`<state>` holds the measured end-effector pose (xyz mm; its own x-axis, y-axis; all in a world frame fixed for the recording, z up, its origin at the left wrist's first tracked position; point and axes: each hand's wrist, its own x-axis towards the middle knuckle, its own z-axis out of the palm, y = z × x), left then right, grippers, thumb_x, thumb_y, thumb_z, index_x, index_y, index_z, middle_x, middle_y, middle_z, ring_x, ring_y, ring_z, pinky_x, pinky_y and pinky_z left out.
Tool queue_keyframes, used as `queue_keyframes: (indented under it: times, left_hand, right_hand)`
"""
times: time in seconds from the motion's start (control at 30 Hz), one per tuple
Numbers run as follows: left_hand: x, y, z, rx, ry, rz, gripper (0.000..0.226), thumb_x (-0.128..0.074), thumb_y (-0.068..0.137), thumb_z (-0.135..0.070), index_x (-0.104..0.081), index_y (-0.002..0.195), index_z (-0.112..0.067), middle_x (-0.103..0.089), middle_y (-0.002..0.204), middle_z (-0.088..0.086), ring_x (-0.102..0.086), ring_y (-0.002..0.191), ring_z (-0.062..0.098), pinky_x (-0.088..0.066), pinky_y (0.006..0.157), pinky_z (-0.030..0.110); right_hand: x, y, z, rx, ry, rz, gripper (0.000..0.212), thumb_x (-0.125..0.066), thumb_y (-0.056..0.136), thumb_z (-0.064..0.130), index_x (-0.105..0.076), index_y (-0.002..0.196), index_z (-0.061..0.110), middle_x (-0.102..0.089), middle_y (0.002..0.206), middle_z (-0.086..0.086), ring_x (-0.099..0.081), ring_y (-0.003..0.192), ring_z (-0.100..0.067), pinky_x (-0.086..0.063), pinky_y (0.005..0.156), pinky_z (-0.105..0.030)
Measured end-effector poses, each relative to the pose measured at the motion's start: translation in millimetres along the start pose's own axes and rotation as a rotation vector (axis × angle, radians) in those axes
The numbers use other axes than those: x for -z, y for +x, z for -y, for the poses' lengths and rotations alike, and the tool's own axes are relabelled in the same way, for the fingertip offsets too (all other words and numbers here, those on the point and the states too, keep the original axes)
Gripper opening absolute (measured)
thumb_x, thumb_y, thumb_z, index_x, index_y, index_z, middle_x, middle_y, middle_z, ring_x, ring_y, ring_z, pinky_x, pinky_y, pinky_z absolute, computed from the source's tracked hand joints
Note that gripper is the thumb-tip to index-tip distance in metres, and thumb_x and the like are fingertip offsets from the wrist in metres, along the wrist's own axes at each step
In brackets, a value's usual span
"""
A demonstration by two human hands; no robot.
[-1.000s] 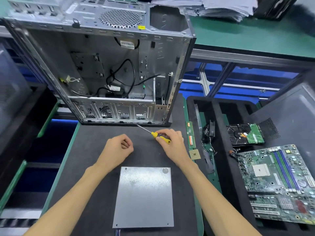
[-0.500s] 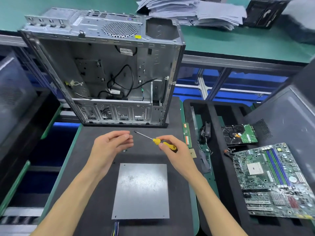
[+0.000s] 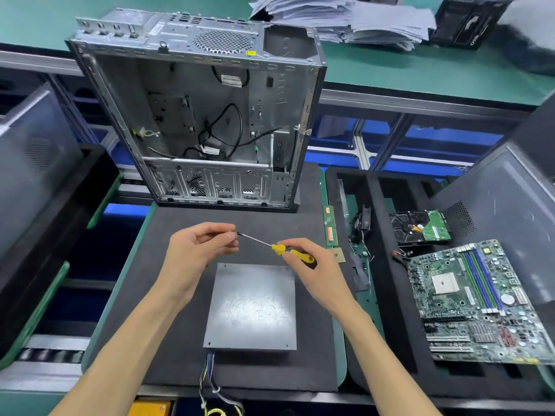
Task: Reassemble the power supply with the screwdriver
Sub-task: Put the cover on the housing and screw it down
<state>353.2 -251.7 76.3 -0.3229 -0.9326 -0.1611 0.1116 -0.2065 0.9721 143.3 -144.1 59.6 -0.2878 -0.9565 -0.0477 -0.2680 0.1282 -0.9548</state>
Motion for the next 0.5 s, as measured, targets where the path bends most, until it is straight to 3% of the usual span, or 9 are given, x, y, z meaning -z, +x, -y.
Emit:
queue_keyframes:
  times: [0.17,0.33,0.43,0.5]
  left_hand:
    - [3,-11,-4,-0.012,0.093,-0.003,0.011,-0.07,0.089,0.003,-0.077,0.096,-0.001,-0.075,0.079,0.016,-0.073,0.075,0.026,-0.061,0.072,0.026]
    - [13,-16,-11,-0.004,0.178,0.049,0.011,-0.07,0.09,0.001,-0.079,0.09,-0.006,-0.075,0.079,0.015,-0.073,0.074,0.023,-0.06,0.07,0.024]
    - [22,-18,-14,0.002,0.221,0.087,0.014,-0.071,0.091,-0.003,-0.082,0.086,-0.012,-0.076,0.078,0.015,-0.074,0.074,0.023,-0.061,0.07,0.025]
    - [26,-19,-15,0.015,0.207,0.091,0.015,-0.071,0.091,-0.005,-0.082,0.086,-0.014,-0.076,0.079,0.014,-0.075,0.074,0.023,-0.061,0.07,0.026]
  right_hand:
    - [-1,-10,6,0.014,-0.026,0.025,0.015,-0.065,0.099,0.023,-0.074,0.11,0.029,-0.072,0.091,0.005,-0.062,0.086,-0.021,-0.046,0.071,-0.028]
    - [-2,-15,12,0.023,-0.039,0.052,0.015,-0.066,0.099,0.022,-0.075,0.108,0.029,-0.073,0.091,0.001,-0.064,0.089,-0.027,-0.051,0.076,-0.041]
    - [-2,-16,18,0.077,-0.085,0.039,0.016,-0.069,0.097,0.022,-0.076,0.108,0.03,-0.071,0.092,0.008,-0.063,0.085,-0.009,-0.048,0.07,-0.023]
    - [-2,-15,22,0.129,-0.095,0.004,0.018,-0.072,0.094,0.02,-0.076,0.109,0.03,-0.068,0.1,0.011,-0.064,0.093,-0.005,-0.046,0.077,-0.014]
